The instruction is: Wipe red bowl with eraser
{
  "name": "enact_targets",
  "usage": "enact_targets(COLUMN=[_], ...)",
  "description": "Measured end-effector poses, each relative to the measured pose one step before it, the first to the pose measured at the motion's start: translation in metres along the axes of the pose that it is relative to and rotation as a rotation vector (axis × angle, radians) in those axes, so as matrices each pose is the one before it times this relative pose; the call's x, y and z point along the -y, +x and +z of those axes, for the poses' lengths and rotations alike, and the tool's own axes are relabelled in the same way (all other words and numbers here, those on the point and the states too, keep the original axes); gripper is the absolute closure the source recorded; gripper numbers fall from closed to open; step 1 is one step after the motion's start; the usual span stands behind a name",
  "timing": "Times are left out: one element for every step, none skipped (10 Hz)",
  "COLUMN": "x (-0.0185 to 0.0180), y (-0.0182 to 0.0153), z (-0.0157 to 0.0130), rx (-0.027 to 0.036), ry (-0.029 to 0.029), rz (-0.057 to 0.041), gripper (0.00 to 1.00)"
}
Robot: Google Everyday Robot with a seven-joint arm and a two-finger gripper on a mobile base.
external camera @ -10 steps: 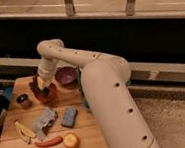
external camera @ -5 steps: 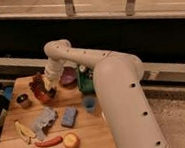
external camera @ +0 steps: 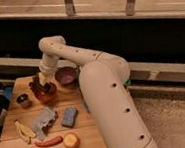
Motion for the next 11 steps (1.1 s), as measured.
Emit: enact_targets(x=[-0.00596, -0.01026, -0.00953, -0.00308, 0.00557, 0.00820, 0.00771, 0.01090, 0.00459, 0.00032, -0.00273], y=[0.00183, 0.00323, 0.00322, 0.00709, 0.01032, 0.01013, 0.00593, 0.00239, -0.00266, -0.00579, -0.01075], z=[0.00409, 0.00481, 0.00439, 0.00008, -0.00227, -0.00285, -0.00265, -0.00398, -0.00171, 0.00015, 0.00197], rx=[-0.01117, -0.01369, -0.01217, -0.01080, -0.00858, -0.00476, -0.00108, 0.00520, 0.00834, 0.00952, 0.01154], ry=[-0.00232, -0.00351, -0.00373, -0.00054, 0.00545, 0.00707, 0.00566, 0.00857, 0.00238, 0.00043, -0.00031], rz=[-0.01419, -0.01920, -0.01482, 0.00028, 0.01336, 0.02343, 0.01814, 0.02034, 0.00867, 0.00110, -0.00405], gripper=[1.00, 1.00, 1.00, 1.00, 1.00, 1.00, 1.00, 1.00, 1.00, 1.00, 1.00])
